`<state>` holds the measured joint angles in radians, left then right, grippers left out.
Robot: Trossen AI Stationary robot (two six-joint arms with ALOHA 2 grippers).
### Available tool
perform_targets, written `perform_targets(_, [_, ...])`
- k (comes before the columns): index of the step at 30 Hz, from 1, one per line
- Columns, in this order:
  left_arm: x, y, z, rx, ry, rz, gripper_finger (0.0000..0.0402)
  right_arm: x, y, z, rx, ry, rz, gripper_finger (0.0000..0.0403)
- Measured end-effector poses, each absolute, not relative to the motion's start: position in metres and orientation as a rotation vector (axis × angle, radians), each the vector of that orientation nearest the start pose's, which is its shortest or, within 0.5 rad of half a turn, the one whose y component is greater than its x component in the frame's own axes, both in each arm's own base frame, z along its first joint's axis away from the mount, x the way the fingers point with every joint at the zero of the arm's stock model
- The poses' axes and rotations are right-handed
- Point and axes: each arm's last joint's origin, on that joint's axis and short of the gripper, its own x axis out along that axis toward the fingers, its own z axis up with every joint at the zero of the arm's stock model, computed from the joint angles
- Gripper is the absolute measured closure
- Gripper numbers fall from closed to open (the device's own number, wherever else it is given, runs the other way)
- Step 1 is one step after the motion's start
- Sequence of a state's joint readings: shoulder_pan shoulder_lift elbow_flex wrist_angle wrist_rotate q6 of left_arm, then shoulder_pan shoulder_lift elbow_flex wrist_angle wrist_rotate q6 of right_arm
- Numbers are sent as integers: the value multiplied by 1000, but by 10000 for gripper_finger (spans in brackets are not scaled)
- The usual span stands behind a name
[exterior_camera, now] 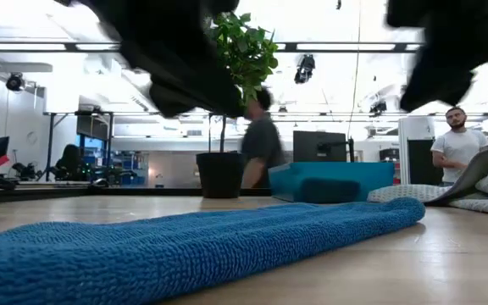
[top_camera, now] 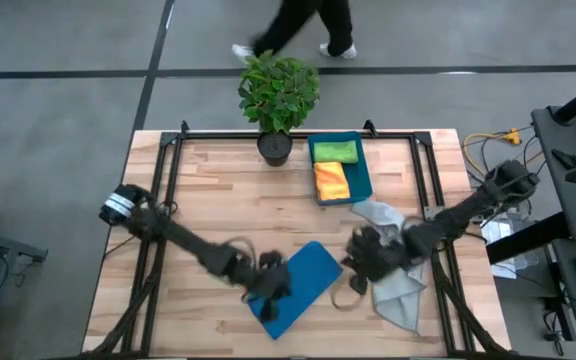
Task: Fold microfiber towels
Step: Fold the blue microfiber towel
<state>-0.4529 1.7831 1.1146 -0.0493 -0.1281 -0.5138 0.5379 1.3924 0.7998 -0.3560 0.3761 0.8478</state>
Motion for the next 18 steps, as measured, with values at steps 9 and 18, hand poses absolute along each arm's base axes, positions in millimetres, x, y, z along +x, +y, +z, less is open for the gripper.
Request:
perform_targets(9, [386,-59,166,-200,758,-207,401,196,193,208,573,690,-221,392])
perform_targets(18, [396,-29,128,-218,842,-278,401,201,221,213,634,612,-275,392])
